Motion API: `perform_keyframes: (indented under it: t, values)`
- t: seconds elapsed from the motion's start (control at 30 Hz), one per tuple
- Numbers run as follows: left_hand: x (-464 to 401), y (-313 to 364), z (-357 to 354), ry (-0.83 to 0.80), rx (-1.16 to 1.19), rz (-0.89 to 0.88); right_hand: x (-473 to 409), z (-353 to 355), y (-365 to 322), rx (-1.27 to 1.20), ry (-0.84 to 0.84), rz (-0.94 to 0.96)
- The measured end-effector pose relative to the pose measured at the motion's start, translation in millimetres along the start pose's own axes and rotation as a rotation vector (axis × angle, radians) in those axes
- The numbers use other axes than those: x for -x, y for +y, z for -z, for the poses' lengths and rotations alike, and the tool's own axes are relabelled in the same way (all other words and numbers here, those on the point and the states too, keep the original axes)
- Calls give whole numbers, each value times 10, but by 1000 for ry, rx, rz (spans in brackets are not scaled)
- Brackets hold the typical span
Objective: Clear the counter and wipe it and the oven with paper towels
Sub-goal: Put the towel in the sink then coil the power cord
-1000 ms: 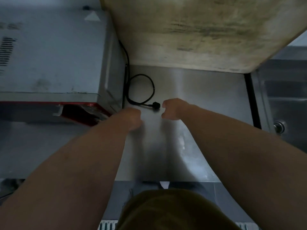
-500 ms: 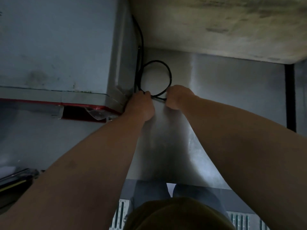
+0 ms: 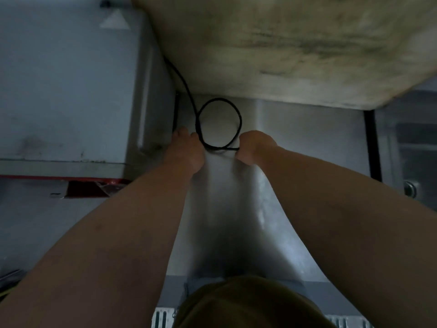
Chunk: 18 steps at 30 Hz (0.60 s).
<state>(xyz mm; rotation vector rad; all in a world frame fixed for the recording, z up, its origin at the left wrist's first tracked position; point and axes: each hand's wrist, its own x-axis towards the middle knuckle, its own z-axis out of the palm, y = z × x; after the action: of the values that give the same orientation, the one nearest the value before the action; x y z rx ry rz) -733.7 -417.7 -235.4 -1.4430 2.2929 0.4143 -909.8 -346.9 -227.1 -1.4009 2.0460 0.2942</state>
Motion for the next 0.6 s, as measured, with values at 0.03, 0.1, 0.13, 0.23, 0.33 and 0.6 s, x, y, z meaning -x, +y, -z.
perform_keyframes:
  t: [0.03, 0.1, 0.13, 0.23, 0.33, 0.6]
  values:
    - [-7, 58, 100, 28, -3, -22, 34, 112, 69, -3, 7, -1]
    - [-38, 185, 286, 109, -29, -65, 94, 319, 185, -13, 31, 10]
    - [-60, 249, 370, 144, -52, -83, 121, 404, 230, -22, 48, 24]
    - [-105, 429, 547, 180, -45, -117, 229, 591, 335, -53, 71, 78]
    - [-81, 590, 647, 182, 40, -86, 326, 654, 456, -137, 107, 99]
    - [-10, 627, 587, 65, 552, 303, 587, 547, 705, -434, 272, 38]
